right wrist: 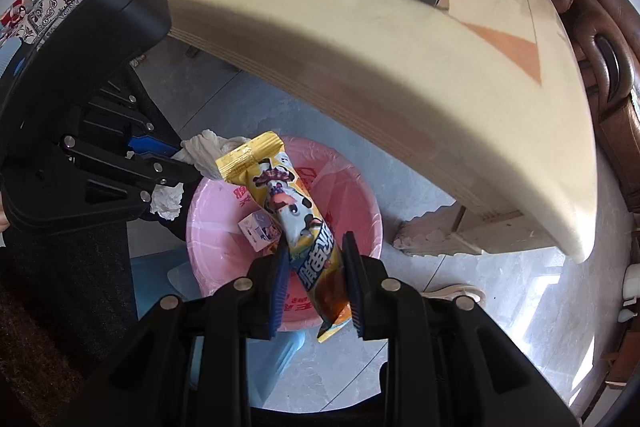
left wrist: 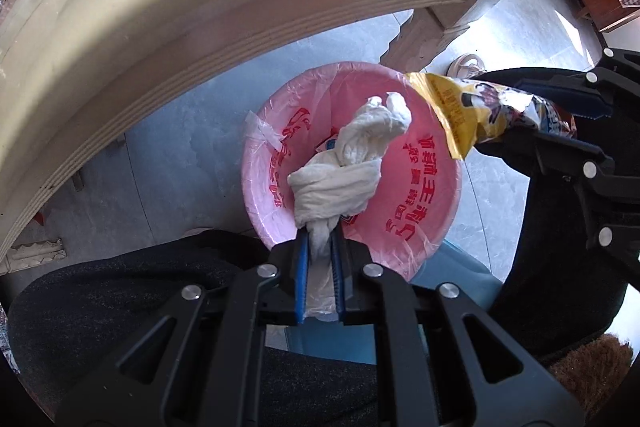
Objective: Collect trash
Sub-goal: 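Carry the tissue and snack wrapper with both tools over the pink bin, then open the left tool to drop the tissue while the right tool releases the wrapper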
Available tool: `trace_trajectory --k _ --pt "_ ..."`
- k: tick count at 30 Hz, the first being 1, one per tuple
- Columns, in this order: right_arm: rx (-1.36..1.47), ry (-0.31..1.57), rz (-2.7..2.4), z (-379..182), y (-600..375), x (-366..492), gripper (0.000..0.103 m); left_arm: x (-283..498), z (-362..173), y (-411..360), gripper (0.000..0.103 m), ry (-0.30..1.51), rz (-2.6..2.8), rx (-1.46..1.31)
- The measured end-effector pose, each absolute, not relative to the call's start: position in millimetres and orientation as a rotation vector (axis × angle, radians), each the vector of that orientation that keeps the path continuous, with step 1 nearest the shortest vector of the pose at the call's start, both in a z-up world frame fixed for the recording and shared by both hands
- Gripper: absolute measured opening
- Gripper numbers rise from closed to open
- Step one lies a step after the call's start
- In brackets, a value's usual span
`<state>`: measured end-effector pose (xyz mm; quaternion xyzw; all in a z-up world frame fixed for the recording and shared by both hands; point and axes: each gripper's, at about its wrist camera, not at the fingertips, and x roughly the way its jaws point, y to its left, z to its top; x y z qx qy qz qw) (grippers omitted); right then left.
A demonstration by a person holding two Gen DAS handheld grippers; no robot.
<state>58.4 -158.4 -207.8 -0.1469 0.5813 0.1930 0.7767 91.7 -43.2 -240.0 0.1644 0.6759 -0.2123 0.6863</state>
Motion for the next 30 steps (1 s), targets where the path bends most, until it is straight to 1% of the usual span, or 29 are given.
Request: trace_trajectory --k 9,22,30 --pt "-0.229 1.359 0.399 -264.4 -165.2 67.6 0.026 98.5 -280.9 -44.7 0.011 1.608 -0.467 0.354" --pt "-0.135 1.486 0.394 -333.2 -170.9 89.6 0.026 116.2 -353.1 -52.2 0.011 1.789 -0.413 0.174" --pt "-0.088 1.548 0.384 -358.6 -173.0 94.1 0.026 126.0 -374.4 -48.6 0.011 1.841 -0.373 0.092"
